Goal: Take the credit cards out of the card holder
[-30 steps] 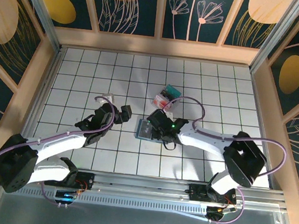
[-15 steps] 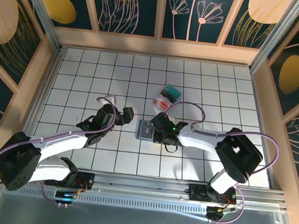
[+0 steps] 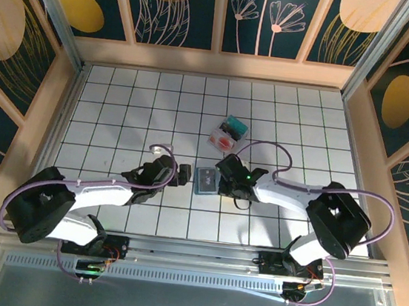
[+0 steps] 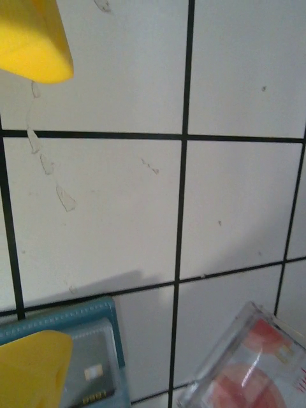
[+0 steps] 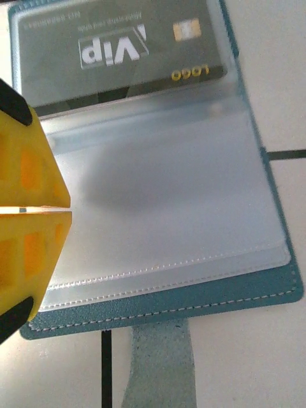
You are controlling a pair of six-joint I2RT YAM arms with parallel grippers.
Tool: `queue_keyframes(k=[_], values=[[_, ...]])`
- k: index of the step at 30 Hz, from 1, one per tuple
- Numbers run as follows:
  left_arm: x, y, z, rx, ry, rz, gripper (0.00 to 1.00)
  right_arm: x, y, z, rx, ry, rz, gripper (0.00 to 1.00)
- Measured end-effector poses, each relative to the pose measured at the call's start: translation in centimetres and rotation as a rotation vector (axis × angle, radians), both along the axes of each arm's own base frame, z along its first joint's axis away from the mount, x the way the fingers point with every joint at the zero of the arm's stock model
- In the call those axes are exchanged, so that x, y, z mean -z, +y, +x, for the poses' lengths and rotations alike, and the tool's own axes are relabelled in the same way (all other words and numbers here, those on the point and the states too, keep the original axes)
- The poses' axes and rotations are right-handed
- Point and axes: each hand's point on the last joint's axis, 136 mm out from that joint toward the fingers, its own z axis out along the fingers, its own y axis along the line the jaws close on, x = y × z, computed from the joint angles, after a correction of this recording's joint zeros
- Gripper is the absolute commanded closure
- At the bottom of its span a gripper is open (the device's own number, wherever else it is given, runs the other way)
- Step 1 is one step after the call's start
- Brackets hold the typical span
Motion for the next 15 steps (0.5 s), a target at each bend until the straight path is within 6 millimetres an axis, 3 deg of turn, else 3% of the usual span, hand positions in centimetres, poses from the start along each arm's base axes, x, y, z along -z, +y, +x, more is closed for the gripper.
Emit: queue_keyframes(k=[9,15], values=[[1.6,-1.7,-0.4,0.088,0.030,0.077,0.01,-2.2,1.0,0.4,-0.003,-0.020,0.103,0.76],[2.6,-2.5,-0.4,0.157,0.038,0.133,0.01,-3.2,2.1,1.8,0.003,-0.019,0.224,0.74]])
